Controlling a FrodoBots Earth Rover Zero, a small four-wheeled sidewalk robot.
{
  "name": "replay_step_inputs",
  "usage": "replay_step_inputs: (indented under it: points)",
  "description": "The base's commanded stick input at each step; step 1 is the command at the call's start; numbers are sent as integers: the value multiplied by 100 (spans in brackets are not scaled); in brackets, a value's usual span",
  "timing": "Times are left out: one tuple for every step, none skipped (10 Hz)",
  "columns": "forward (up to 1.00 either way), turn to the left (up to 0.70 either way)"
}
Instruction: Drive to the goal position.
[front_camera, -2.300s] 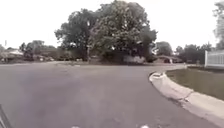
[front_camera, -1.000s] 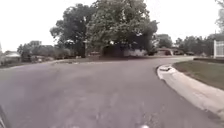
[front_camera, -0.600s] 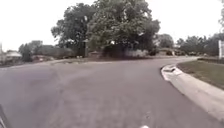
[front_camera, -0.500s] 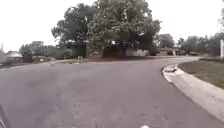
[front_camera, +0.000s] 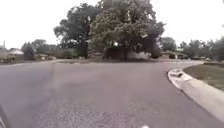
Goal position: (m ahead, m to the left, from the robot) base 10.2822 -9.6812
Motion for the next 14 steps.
replay_step_inputs:
  points:
    - [70, 0]
    - [70, 0]
    - [70, 0]
    - [70, 0]
    - [70, 0]
    - [70, 0]
    - [70, 0]
    - [70, 0]
    - [70, 0]
    - [70, 0]
    - [70, 0]
    - [70, 0]
    - [70, 0]
    - [70, 0]
